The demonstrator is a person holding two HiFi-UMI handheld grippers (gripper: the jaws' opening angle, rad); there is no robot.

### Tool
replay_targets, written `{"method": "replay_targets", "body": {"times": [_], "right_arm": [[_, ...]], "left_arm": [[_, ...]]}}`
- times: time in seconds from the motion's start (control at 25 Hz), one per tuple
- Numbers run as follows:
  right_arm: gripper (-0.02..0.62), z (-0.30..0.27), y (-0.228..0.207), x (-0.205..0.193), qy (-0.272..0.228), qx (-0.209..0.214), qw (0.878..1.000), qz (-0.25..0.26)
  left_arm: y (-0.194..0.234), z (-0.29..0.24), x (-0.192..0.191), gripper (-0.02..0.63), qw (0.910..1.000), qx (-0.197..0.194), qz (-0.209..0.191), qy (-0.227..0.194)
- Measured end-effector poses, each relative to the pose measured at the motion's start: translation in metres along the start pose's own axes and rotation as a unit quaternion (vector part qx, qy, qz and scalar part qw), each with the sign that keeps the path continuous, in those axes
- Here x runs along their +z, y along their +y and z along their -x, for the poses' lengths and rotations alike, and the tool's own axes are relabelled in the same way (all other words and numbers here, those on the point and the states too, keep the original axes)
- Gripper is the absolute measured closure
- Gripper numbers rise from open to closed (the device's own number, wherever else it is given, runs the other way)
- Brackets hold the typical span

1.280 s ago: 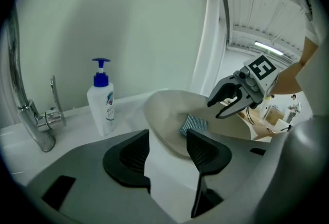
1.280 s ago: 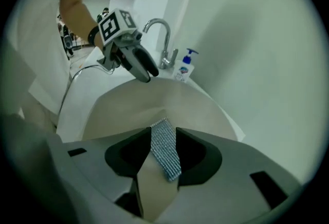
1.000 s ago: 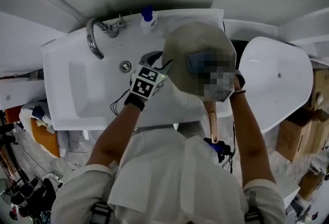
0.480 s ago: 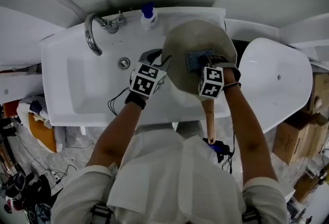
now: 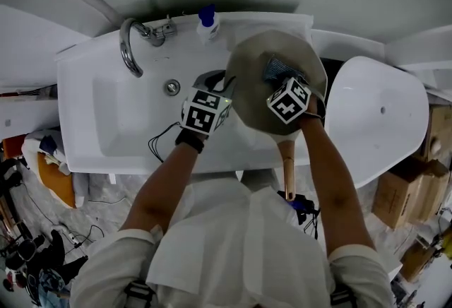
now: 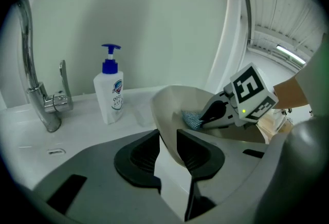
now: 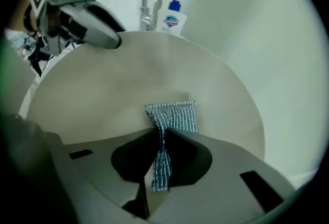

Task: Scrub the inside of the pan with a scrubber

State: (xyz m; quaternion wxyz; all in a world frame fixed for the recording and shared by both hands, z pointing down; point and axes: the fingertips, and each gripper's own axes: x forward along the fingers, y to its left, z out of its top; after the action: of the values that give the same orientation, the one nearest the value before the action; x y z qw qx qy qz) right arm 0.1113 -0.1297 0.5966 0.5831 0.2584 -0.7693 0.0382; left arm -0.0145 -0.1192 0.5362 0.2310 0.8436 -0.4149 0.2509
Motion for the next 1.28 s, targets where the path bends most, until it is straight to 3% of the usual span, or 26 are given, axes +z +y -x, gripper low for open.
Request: {"method": "replay_targets", "body": {"times": [0.2,0.32,0.44,0.64,0.8,0.92,1.04,1.12,1.28], "right_arm": [[0.554,-0.005,-0.025,0.009,-0.025,-0.011,0.992,-0.120],[0.553,-0.009,-0.037,0.020,-0.051,-0.007,0.979,-0.197],[0.553,-0.013,-0.047,0.034,-0.077,-0.009,0.968,-0.241],[0.552,-0.013,-0.043,0.079,-0.138,0.025,0.950,-0.277],[0.552,-0.008,-0.027,0.109,-0.164,0.063,0.945,-0.276],[0.552,-0.002,-0.007,0.121,-0.179,0.110,0.941,-0.266],[0.553,0.004,0.002,0.125,-0.200,0.152,0.926,-0.282],[0.552,0.003,-0.004,0.126,-0.209,0.145,0.922,-0.293],[0.552,-0.001,-0.039,0.115,-0.210,0.082,0.917,-0.328]], "left_arm": [[-0.001,0.000,0.002,0.494,1.0000,-0.001,-0.005,0.002],[-0.001,-0.001,0.002,0.495,1.0000,-0.003,-0.006,0.003],[0.001,-0.002,0.001,0.496,0.9999,-0.007,-0.007,0.007],[0.001,-0.003,0.001,0.495,0.9998,-0.014,-0.012,0.011],[0.001,-0.004,0.001,0.497,0.9996,-0.018,-0.013,0.015],[0.001,-0.003,0.003,0.495,0.9996,-0.020,-0.015,0.017],[0.000,-0.002,0.003,0.495,0.9996,-0.020,-0.013,0.016],[0.001,-0.002,0.002,0.499,0.9997,-0.016,-0.010,0.016],[0.001,-0.003,0.001,0.503,0.9998,-0.016,-0.004,0.011]]}}
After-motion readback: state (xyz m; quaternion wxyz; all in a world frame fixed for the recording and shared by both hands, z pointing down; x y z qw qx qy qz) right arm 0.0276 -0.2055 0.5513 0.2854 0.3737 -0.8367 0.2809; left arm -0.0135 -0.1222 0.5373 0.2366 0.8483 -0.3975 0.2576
